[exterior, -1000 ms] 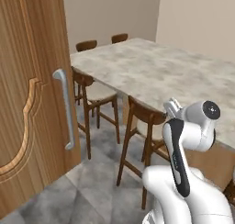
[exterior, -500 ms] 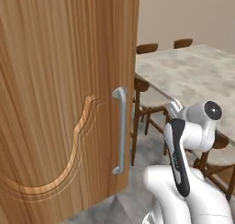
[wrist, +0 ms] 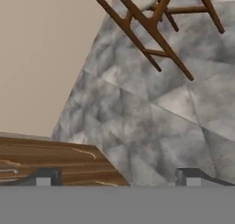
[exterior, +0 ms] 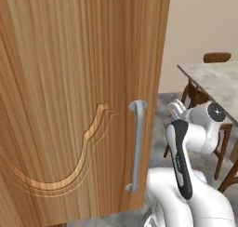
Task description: Take the smaller bowl and place it next to the appetizer plate on the dining counter , and place the larger bowl next to the plate with cooked food.
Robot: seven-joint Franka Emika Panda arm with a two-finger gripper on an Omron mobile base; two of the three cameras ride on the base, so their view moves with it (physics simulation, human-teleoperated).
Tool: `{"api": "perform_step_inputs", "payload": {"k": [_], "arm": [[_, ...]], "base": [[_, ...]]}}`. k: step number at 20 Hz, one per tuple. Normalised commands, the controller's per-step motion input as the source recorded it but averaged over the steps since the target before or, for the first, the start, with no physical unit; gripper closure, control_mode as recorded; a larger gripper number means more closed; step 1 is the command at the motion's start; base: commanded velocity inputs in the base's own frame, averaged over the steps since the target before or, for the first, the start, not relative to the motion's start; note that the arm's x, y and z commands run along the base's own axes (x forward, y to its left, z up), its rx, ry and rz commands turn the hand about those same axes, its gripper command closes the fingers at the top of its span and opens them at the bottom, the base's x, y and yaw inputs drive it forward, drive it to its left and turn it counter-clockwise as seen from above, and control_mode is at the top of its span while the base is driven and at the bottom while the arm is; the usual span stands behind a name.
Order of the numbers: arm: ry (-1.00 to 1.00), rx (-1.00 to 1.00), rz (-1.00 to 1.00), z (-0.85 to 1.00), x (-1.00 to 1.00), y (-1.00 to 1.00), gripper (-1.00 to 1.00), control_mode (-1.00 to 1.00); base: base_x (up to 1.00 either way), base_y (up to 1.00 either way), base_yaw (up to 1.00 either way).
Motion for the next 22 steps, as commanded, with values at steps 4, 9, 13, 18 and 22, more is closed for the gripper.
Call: {"api": "perform_step_inputs", "payload": {"k": [4,9,13,18,22], "arm": [[0.00,0.00,0.00,0.00,0.00,0.00,-1.00,1.00],[0.00,0.00,0.00,0.00,0.00,0.00,-1.00,1.00],[0.00,0.00,0.00,0.00,0.00,0.00,-1.00,1.00],[0.00,0.00,0.00,0.00,0.00,0.00,-1.00,1.00],[0.00,0.00,0.00,0.00,0.00,0.00,-1.00,1.00]], "base": [[0.47,0.02,0.59],[0.68,0.00,0.60],[0.54,0.00,0.63],[0.49,0.00,0.65],[0.74,0.00,0.58]]}}
